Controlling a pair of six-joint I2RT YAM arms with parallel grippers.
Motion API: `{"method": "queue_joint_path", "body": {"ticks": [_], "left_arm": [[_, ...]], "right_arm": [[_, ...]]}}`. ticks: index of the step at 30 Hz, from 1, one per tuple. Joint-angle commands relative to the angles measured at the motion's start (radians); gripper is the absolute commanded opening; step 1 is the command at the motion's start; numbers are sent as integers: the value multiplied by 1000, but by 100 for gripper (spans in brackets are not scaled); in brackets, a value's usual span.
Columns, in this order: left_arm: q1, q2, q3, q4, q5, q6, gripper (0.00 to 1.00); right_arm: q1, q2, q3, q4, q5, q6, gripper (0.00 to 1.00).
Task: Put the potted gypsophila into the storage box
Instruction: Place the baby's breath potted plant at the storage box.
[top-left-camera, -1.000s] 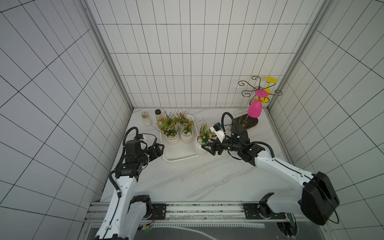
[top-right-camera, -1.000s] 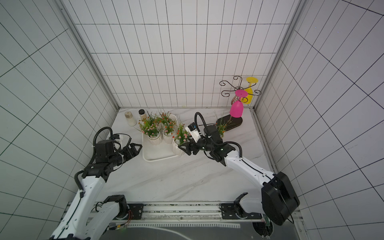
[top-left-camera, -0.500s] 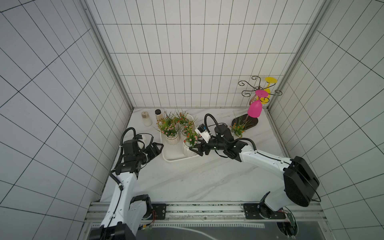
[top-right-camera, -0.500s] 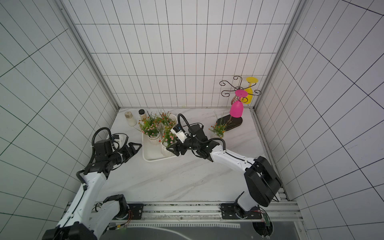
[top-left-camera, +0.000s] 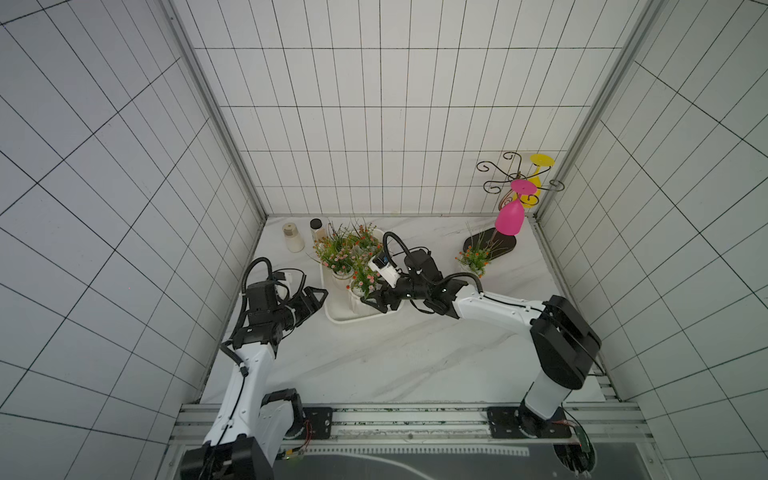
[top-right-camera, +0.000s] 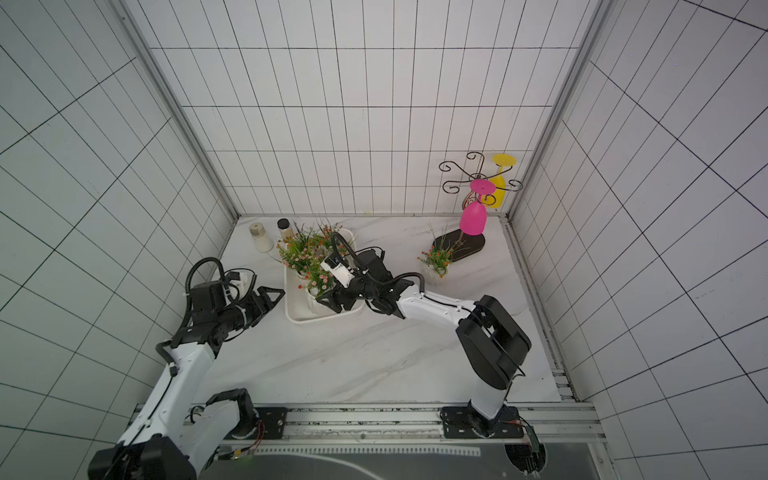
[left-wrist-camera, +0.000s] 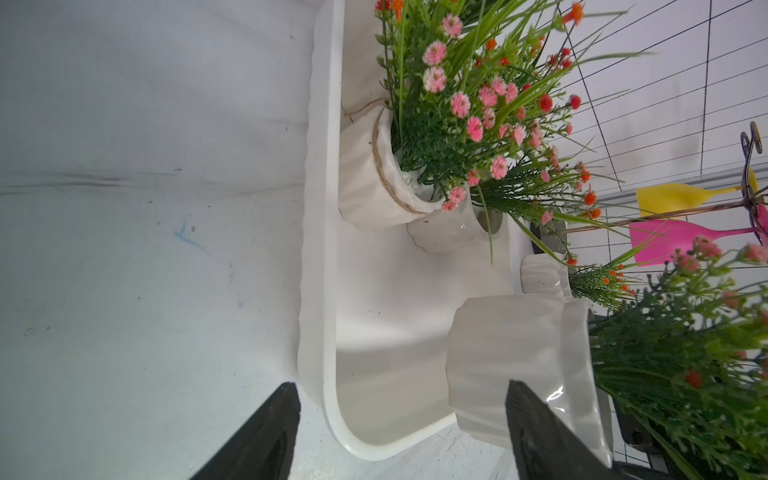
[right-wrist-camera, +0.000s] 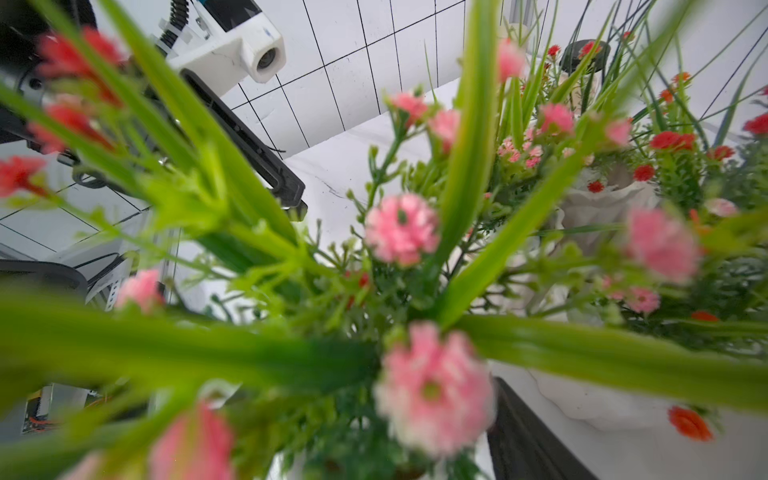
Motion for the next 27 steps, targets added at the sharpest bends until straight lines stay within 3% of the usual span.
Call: {"method": "queue_joint_path", "body": {"ticks": [1, 27], "left_arm": [[5, 0, -8, 27, 10, 5, 77], [5, 10, -6, 23, 7, 8, 77]], "right_arm": [[16, 13, 132, 118, 0, -39, 68], [39, 246, 231, 256, -21, -79, 67]]}}
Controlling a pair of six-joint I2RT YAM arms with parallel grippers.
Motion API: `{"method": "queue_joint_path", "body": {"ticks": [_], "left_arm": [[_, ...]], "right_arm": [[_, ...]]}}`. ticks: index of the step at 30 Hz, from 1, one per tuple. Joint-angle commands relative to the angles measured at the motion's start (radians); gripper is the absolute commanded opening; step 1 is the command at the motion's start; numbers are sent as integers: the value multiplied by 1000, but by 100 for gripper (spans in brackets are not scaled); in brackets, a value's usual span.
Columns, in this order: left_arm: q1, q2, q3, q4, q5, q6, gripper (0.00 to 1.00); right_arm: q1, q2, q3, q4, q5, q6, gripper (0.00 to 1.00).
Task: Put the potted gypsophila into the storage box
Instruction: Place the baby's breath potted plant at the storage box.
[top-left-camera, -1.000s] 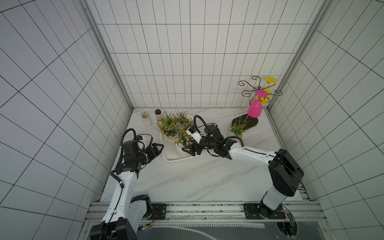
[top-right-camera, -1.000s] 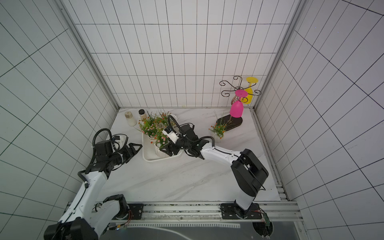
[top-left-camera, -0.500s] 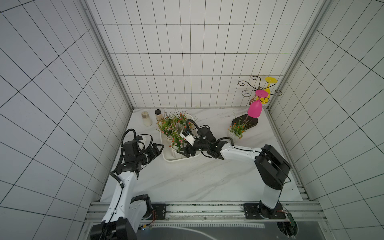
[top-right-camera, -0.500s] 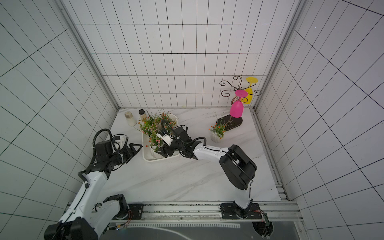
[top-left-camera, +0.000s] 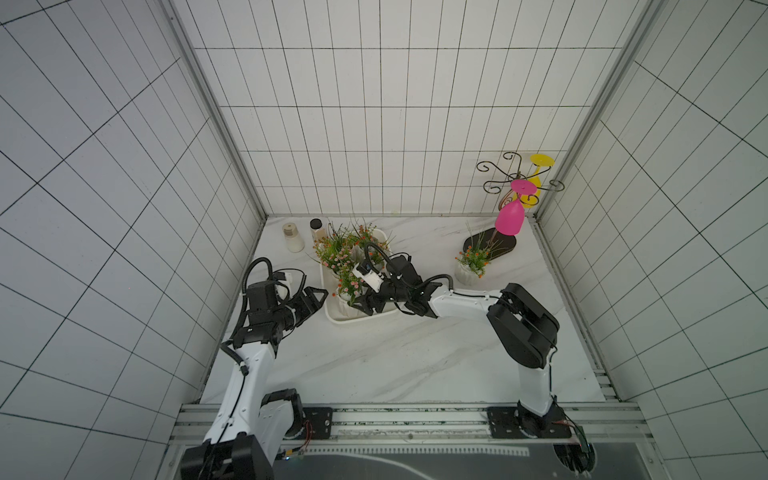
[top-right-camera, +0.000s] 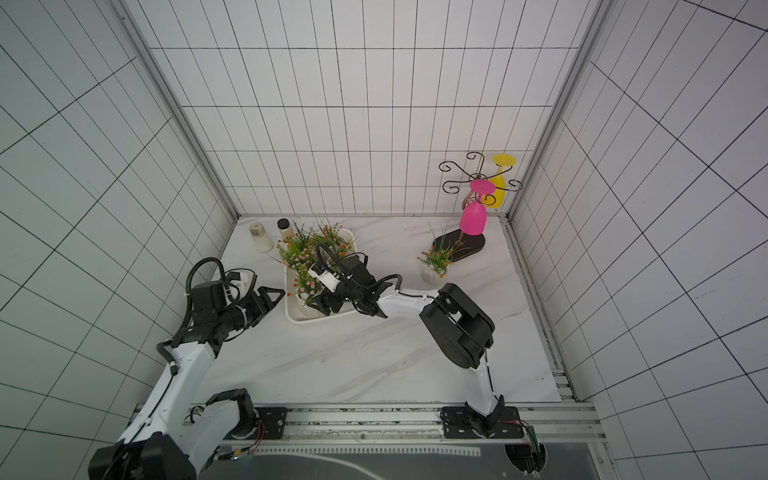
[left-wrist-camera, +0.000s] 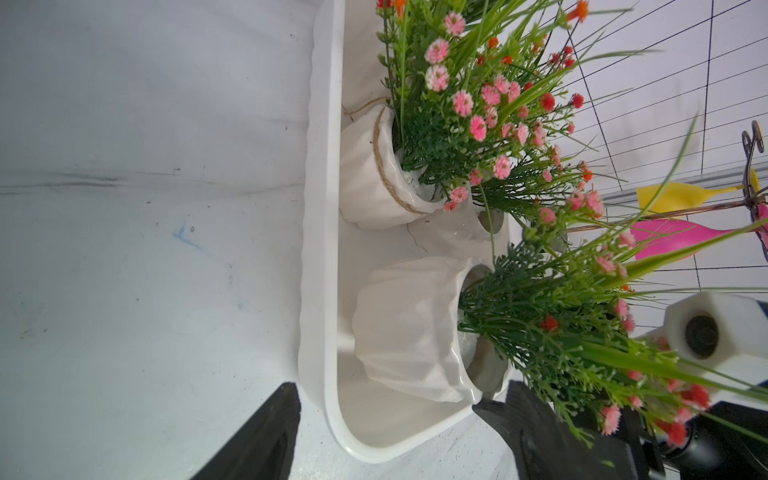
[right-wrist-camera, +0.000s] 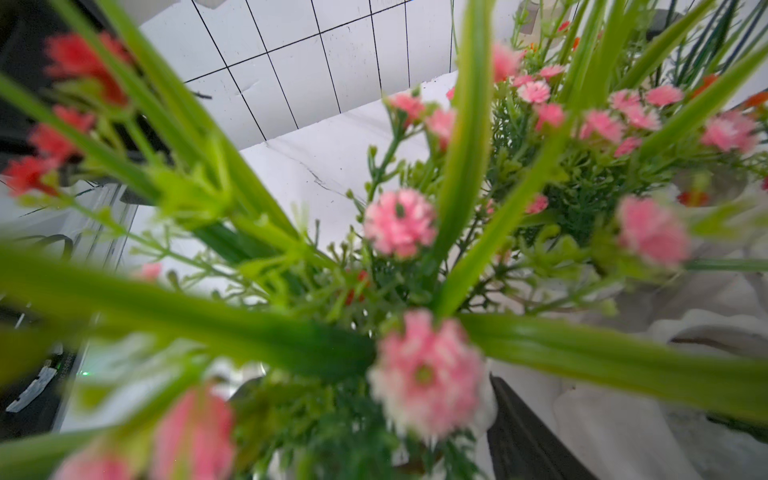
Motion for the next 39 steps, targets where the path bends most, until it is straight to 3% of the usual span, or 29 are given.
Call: {"method": "queue_joint_path", "body": {"ticks": [1, 22, 29, 30, 39], "left_arm": [[5, 3, -3, 14, 5, 7, 77], [5, -1, -2, 10, 3, 9, 77], [5, -2, 0, 4, 0, 10, 77], [5, -2, 2, 1, -2, 13, 77], [5, -1, 5, -3, -2, 13, 77]], "right_arm": [[12, 16, 136, 108, -32, -27, 67], [15, 117, 182, 110, -37, -39, 68], [16, 132, 198, 82, -46, -32, 85], [16, 130, 200, 75, -46, -34, 98], [16, 7, 74, 129, -22, -30, 99]]}}
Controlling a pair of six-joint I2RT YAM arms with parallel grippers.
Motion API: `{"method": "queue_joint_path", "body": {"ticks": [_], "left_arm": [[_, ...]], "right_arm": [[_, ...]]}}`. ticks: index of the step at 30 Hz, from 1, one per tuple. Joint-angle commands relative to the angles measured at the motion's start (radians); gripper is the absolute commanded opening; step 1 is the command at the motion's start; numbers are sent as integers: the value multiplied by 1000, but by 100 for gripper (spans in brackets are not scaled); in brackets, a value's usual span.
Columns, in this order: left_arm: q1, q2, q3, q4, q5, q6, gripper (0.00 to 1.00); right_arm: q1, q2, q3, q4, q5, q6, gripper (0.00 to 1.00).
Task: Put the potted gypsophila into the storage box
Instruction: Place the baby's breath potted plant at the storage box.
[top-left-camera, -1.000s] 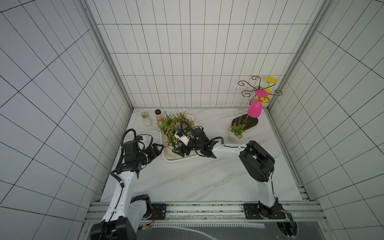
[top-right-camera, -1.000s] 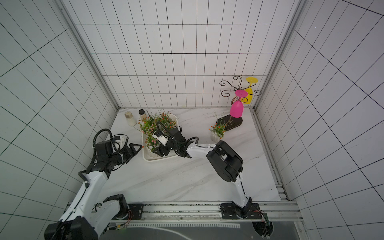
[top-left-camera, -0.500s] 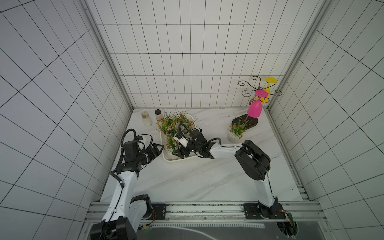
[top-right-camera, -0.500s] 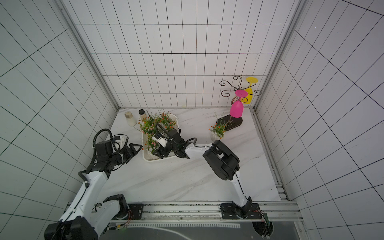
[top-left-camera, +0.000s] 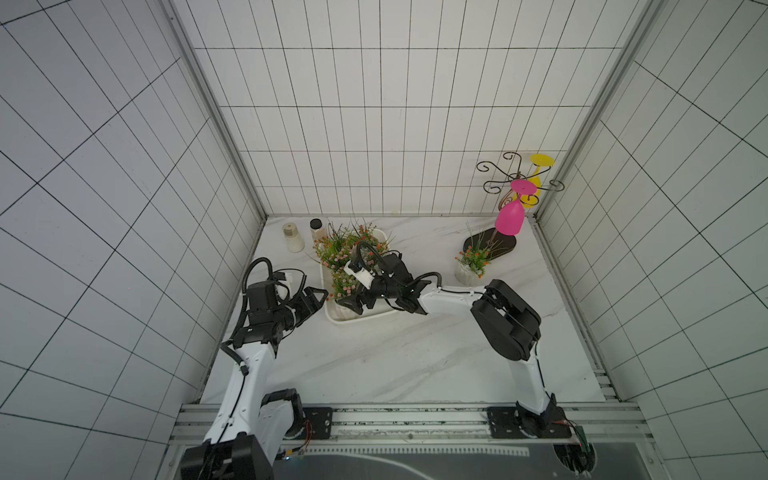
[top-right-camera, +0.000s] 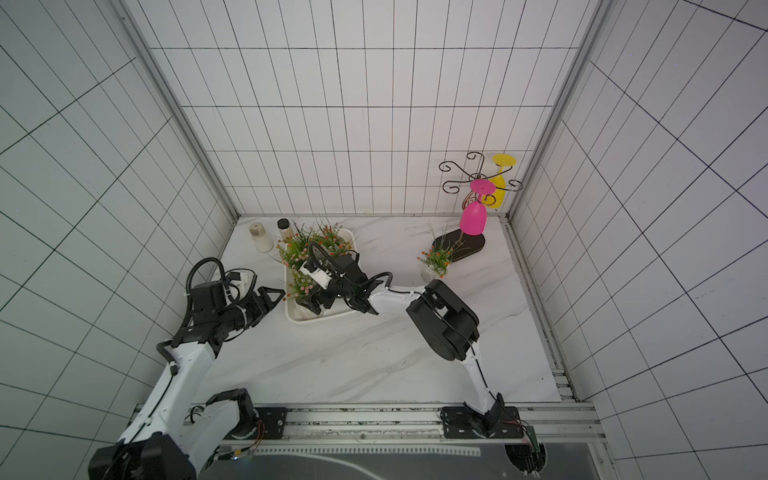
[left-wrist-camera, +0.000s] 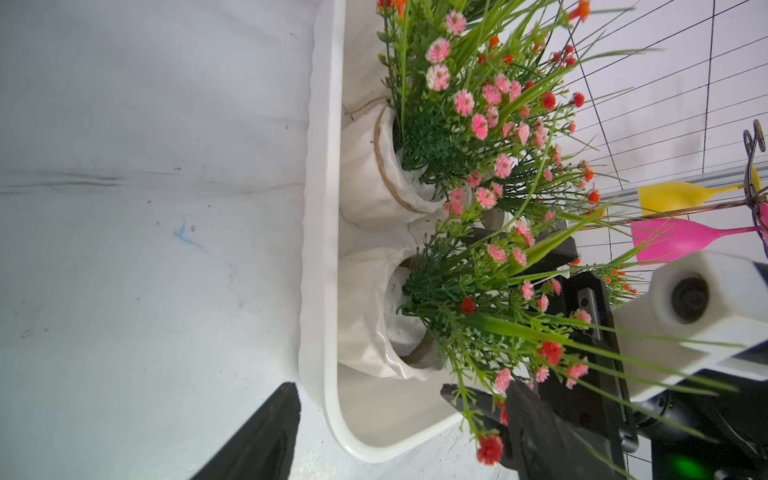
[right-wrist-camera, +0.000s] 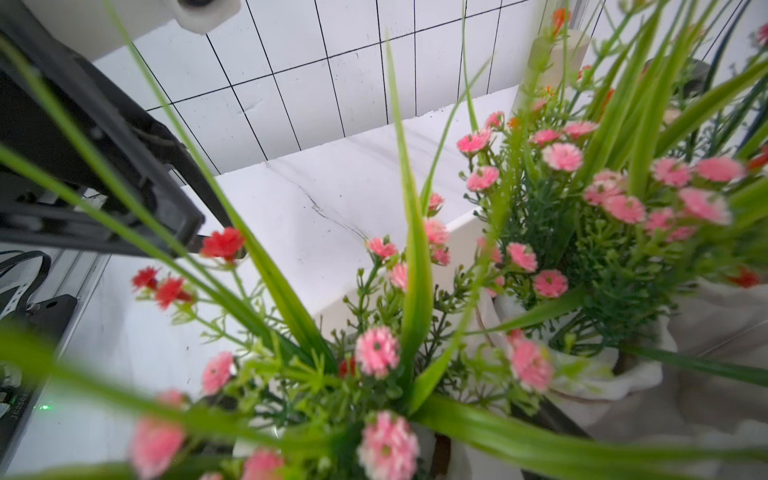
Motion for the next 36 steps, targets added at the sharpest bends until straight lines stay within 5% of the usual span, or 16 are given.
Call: {"method": "queue_joint_path", "body": {"ticks": [1, 18, 36], "left_arm": [[5, -2, 5, -1, -3, 11, 77], [7, 0, 26, 23, 52, 22, 78], [-28, -116, 92, 42, 22, 18, 78]], "right_arm": [[9, -112, -55, 78, 0, -13, 99], [6, -611, -509, 37, 131, -25, 97], [-113, -983, -582, -418, 357, 216, 96]]}}
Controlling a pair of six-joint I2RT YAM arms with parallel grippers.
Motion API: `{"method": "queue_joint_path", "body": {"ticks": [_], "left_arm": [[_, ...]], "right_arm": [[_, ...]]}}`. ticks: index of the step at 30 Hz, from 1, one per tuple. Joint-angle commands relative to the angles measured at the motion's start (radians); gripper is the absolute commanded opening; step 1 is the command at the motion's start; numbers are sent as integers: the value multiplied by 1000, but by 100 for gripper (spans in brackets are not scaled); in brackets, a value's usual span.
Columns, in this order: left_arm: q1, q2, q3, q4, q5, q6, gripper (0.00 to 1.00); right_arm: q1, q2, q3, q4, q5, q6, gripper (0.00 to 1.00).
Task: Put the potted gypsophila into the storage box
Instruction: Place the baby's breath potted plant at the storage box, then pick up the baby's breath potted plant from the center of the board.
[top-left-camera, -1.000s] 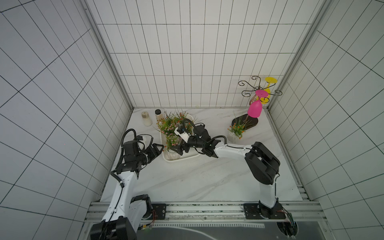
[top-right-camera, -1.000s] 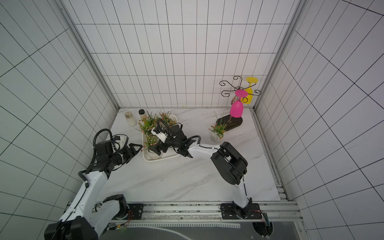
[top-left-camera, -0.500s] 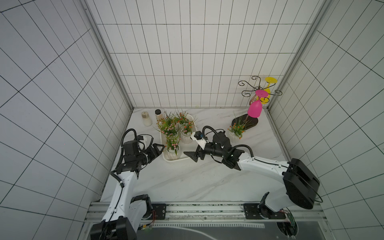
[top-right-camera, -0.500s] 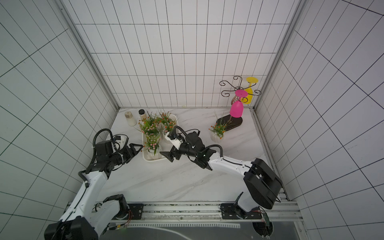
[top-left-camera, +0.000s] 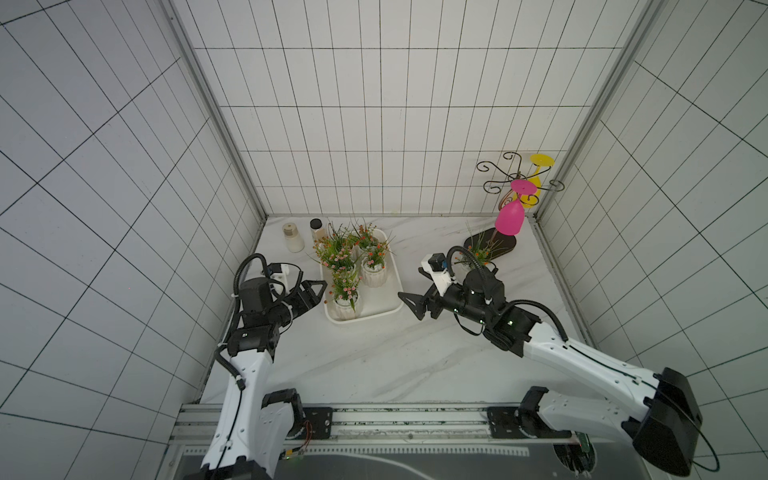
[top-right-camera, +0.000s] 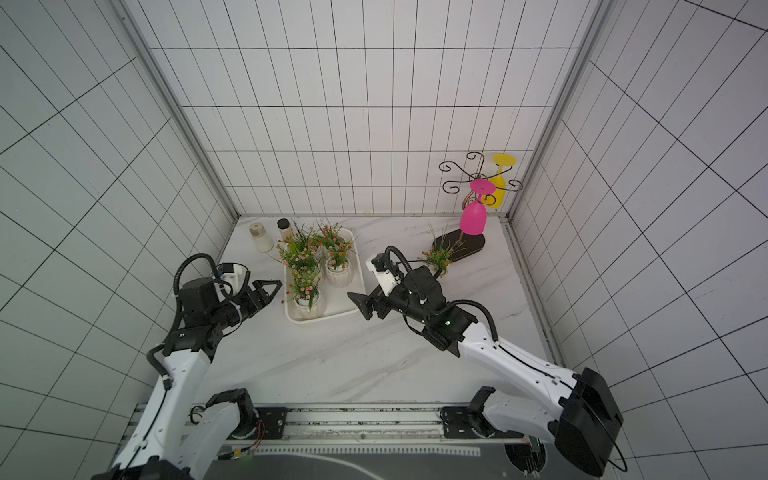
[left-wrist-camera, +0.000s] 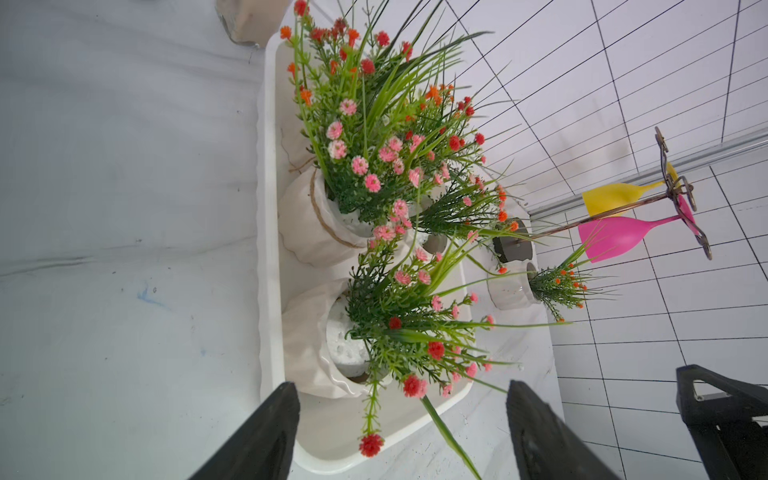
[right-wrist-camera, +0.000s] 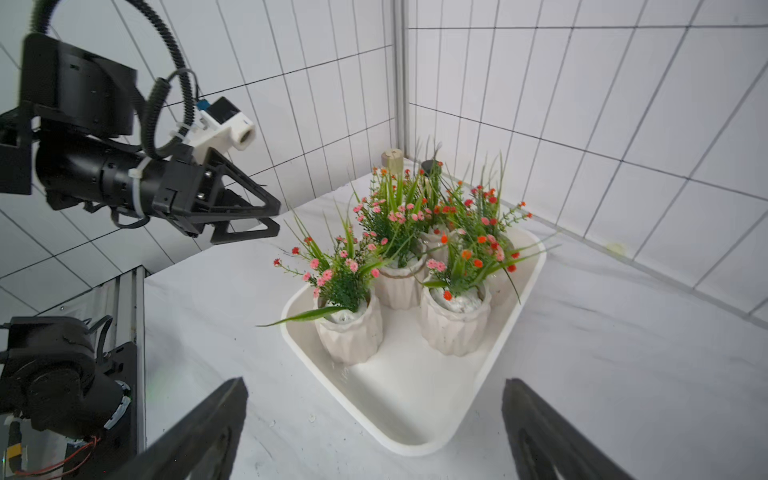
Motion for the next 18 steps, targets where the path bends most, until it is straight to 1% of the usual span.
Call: {"method": "queue_joint_path", "body": {"ticks": [1, 4, 12, 18], "left_arm": [[-40, -24, 37, 25, -26, 15, 78], [-129, -37, 53, 33, -83, 28, 78], [-432, -22, 115, 46, -285, 70, 78], [-580, 27, 153, 55, -364, 114, 78]], "right_arm": [[-48, -23, -29, -172, 59, 84, 96], [-74, -37, -17, -257, 116, 120, 96], [-161, -96, -2, -439, 223, 229, 98], [-260, -102, 13, -565, 251, 273, 99]]}}
